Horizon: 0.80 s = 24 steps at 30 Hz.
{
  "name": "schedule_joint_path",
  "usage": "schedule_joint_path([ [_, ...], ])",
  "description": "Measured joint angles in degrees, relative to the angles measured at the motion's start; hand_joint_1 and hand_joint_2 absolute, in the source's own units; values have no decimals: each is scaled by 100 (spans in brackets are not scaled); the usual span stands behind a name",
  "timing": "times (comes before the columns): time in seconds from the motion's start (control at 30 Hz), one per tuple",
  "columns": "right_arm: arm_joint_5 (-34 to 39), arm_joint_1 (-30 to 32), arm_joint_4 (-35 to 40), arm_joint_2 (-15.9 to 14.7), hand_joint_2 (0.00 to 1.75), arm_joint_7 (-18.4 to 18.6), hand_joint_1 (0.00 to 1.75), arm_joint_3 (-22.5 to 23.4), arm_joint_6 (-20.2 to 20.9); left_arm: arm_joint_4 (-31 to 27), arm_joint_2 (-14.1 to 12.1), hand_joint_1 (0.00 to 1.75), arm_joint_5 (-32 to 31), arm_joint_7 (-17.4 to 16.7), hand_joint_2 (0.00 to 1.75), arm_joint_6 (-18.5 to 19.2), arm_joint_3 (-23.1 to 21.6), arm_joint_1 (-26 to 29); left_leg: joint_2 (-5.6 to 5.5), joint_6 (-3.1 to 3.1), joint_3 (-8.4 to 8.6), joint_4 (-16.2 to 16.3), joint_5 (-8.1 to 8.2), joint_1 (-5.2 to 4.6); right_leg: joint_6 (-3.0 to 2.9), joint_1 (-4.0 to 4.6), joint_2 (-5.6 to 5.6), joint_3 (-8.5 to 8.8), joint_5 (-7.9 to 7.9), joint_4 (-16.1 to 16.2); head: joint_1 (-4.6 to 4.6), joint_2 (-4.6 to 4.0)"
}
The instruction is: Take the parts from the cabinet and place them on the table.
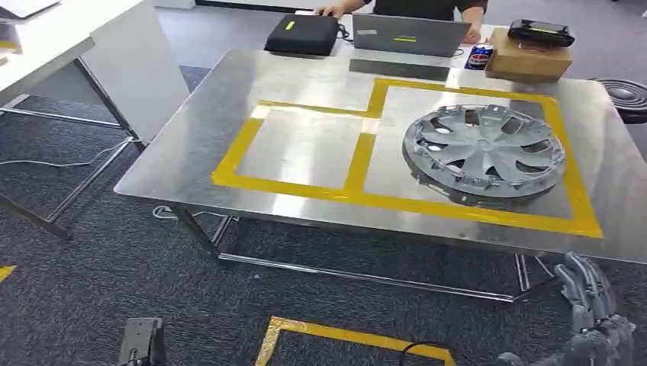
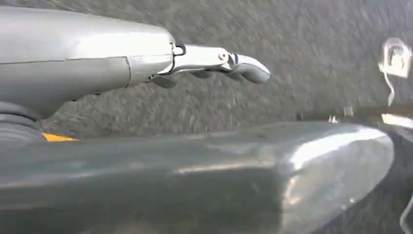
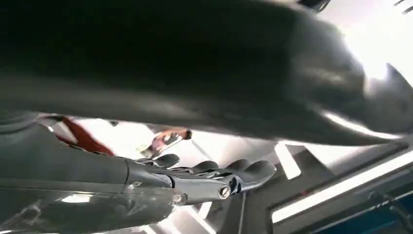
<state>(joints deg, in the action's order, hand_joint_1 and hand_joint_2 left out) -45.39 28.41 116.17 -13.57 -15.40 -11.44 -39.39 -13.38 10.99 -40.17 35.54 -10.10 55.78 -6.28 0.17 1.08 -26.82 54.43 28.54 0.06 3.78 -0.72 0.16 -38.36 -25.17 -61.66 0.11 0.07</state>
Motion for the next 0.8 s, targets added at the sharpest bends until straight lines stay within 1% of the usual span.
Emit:
schedule_joint_path([
  [0.03, 155, 28, -48, 162, 0, -208, 0, 232, 26, 0, 0, 0, 4, 13, 0, -17, 22, 4, 2, 17, -45, 2, -38, -12, 18, 2, 1, -185, -295, -501, 0, 0],
  [0.07, 309, 48, -102, 328, 0, -416, 0, 448, 93, 0, 2, 0, 4, 15, 0, -19, 39, 16, 4, 28, -87, 5, -71, -27, 18, 3, 0, -347, -510, -951, -2, 0],
  [0.1, 429, 74, -159, 507, 0, -616, 0, 702, 189, 0, 2, 0, 4, 17, 0, -20, 57, 38, 4, 32, -135, 7, -106, -45, 13, 7, 0, -464, -677, -1339, -2, -2],
  [0.13, 485, 103, -203, 641, 0, -727, 0, 903, 245, 0, 4, 0, 4, 17, 0, -20, 65, 60, 4, 32, -160, 9, -133, -61, -1, 12, 0, -427, -685, -1393, -4, 0],
  [0.17, 496, 126, -231, 742, 0, -777, 0, 1056, 273, 2, 4, 0, 4, 17, 0, -20, 74, 72, 4, 32, -181, 10, -154, -75, -25, 20, 0, -241, -574, -1180, -4, 0],
  [0.2, 500, 142, -245, 813, 0, -797, 0, 1164, 289, 0, 4, 0, 4, 17, 0, -20, 83, 77, 3, 29, -189, 12, -168, -84, -55, 28, 0, 40, -402, -766, -2, 0],
  [0.23, 502, 149, -258, 909, 0, -825, 0, 1296, 330, 0, 4, 0, 4, 17, 0, -24, 94, 76, 3, 21, -188, 12, -179, -93, -100, 47, -2, 502, -157, -61, -2, 0],
  [0.27, 542, 138, -269, 1018, 0, -902, 0, 1418, 431, 0, 4, 0, 4, 17, 0, -26, 98, 73, 4, 7, -185, 16, -187, -95, -142, 68, -12, 787, -122, 420, -2, 0],
  [0.3, 616, 96, -302, 1182, 0, -1025, 0, 1593, 615, 0, 4, 0, 4, 20, 0, -35, 103, 70, 5, -18, -213, 41, -188, -134, -156, 80, -25, 845, -160, 520, -13, 0],
  [0.33, 694, 69, -330, 1351, 0, -1181, 0, 1790, 771, 2, 4, 0, 4, 22, 0, -39, 113, 68, 7, -45, -236, 41, -207, -124, -166, 85, -19, 821, -133, 521, -9, 0],
  [0.37, 780, 36, -393, 1517, 0, -1333, 0, 2033, 951, 2, 2, 0, 4, 24, 0, -55, 131, 71, 7, 10, -255, 67, -196, -134, -111, 76, -14, 805, -92, 535, -18, 0],
  [0.4, 854, -22, -474, 1675, 0, -1482, 0, 2292, 1155, 0, 4, 0, 4, 28, 0, -70, 148, 72, 7, 51, -269, 65, -222, -127, -118, 80, -11, 794, -93, 534, -15, 0],
  [0.5, 928, -383, -787, 2188, 0, -1958, 0, 3235, 1821, 2, 13, 0, -11, 31, 0, -96, 162, 73, 7, -30, -304, 42, -275, -108, -164, 110, -10, 747, -65, 528, -18, 0],
  [0.53, 913, -534, -940, 2339, 0, -2069, 0, 3576, 1985, 2, 13, 0, -11, 31, 0, -107, 170, 72, 7, -47, -320, 38, -285, -96, -182, 120, -12, 732, -54, 527, -13, 0],
  [0.6, 891, -828, -1284, 2574, 0, -2194, 0, 4225, 2175, 2, 13, 0, -37, 28, 0, -127, 192, 79, 6, -76, -347, 36, -305, -79, -205, 135, -16, 708, -39, 525, -13, 0],
  [0.63, 887, -971, -1489, 2644, 0, -2235, 0, 4533, 2254, 2, 13, 0, -46, 24, 0, -133, 197, 89, 6, -95, -359, 36, -317, -76, -211, 137, -16, 694, -34, 521, -13, 0],
  [0.67, 885, -1119, -1710, 2690, 0, -2264, 0, 4826, 2306, 2, 13, 0, -48, 17, 0, -138, 199, 97, 6, -100, -370, 36, -321, -75, -223, 139, -15, 684, -25, 520, -13, 0],
  [0.7, 885, -1287, -1979, 2716, 0, -2283, 0, 5130, 2345, 2, 13, 0, -53, 11, 0, -149, 199, 104, 6, -114, -380, 36, -331, -73, -220, 140, -14, 673, -17, 519, -13, 0],
  [0.8, 869, -1787, -2989, 2718, 0, -2320, 0, 6046, 2461, 2, 7, 0, -120, -11, 0, -186, 203, 110, 6, -105, -402, 37, -345, -74, -219, 140, -16, 655, 1, 518, -11, 0],
])
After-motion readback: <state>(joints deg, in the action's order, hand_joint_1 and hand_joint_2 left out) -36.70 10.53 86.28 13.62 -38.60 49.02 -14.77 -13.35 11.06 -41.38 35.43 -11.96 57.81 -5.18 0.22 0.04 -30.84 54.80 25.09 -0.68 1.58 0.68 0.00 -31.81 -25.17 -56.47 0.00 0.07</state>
